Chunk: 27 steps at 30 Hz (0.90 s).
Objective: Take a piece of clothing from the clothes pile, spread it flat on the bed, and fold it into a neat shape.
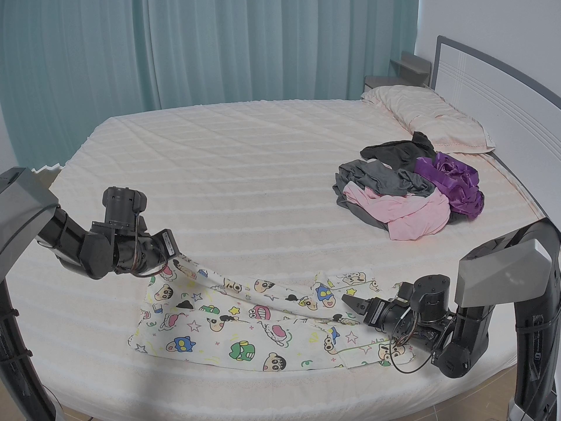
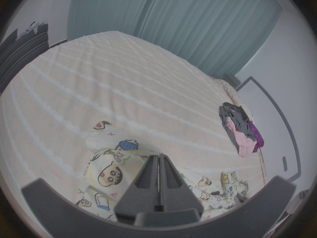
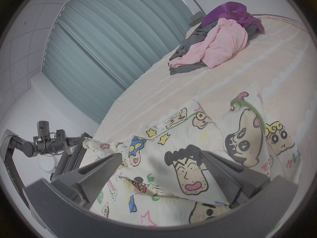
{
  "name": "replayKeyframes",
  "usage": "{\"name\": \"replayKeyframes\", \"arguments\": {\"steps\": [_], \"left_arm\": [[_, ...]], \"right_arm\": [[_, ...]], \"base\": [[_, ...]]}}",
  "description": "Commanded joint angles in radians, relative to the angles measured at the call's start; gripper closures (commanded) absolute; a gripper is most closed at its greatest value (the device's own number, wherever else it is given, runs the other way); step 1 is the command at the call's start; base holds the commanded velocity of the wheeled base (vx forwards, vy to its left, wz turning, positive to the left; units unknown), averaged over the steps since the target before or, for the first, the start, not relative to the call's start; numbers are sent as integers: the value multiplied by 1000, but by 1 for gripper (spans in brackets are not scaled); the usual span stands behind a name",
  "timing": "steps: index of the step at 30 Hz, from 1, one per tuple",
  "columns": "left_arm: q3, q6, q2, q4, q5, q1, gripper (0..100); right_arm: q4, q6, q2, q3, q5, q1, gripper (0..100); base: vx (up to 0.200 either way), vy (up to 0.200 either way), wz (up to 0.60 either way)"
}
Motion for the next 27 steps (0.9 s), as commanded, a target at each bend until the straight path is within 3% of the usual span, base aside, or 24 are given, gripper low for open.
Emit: {"name": "replayKeyframes", "arguments": {"steps": [1,6,18,25,26,27], "left_arm": [[137,53,-39,-34,6,1,100],[214,139,-56,-36,49,15,100],[344,279,-91,-36,63,7,100],[333,305,-39,-37,83,-8,100],[332,305,-33,-37,91,-8,0],[332,305,-25,-37,101,-6,0]], "right_arm": [[-7,1,3,7,0,2,0],[-7,1,3,12,-7,4,0],[-7,-1,-5,27,-8,7,0],[-7,-1,-5,32,-8,7,0],[-7,-1,-5,34,-8,7,0],[-7,-1,-5,34,-8,7,0]], "base": [[0,0,0],[0,0,0],[0,0,0],[0,0,0],[0,0,0],[0,0,0]]}}
